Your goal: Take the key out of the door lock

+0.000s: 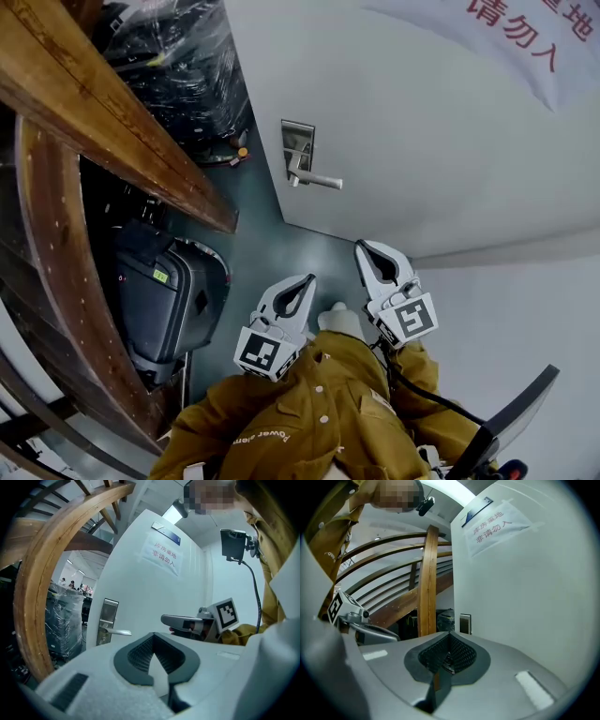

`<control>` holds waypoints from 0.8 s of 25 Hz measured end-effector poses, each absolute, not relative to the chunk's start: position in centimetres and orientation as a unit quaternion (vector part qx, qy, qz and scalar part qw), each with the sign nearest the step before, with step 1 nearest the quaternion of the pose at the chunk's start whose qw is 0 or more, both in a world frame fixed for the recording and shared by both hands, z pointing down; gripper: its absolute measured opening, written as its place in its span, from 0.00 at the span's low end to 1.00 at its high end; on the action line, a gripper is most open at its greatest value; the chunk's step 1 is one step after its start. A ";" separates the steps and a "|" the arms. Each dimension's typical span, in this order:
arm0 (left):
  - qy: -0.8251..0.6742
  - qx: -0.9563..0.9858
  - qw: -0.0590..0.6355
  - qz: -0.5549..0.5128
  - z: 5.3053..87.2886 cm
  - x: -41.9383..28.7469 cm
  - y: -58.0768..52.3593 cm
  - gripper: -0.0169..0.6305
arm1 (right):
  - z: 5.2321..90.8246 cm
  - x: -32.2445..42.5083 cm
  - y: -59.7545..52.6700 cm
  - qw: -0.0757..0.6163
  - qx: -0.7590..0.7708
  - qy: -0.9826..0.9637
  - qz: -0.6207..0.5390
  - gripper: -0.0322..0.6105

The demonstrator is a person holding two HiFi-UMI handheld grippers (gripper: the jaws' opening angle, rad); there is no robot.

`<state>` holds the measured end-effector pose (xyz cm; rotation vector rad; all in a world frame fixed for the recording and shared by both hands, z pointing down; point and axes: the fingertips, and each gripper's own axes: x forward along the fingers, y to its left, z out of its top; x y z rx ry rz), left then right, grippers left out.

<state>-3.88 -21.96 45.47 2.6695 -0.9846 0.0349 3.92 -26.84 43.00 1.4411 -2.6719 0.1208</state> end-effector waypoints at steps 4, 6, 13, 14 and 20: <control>-0.350 0.925 0.145 0.010 45.4 -3.2 -23.7 0.02 | 45.0 2.5 -32.7 0.152 0.397 -0.905 0.000 0.26; -0.360 0.921 0.149 0.003 45.5 -3.0 -24.2 0.02 | 46.4 1.5 -35.7 0.209 0.362 -0.908 -0.034 0.29; -0.390 0.909 0.147 0.001 45.5 -3.0 -25.4 0.02 | 53.9 2.0 -42.3 0.412 0.273 -0.862 -0.116 0.34; -0.394 0.907 0.148 0.001 45.6 -3.1 -25.6 0.02 | 54.8 2.2 -42.6 0.428 0.265 -0.856 -0.118 0.33; -0.399 0.903 0.158 0.003 46.4 -2.7 -26.5 0.02 | 56.1 2.3 -42.7 0.448 0.245 -0.851 -0.124 0.24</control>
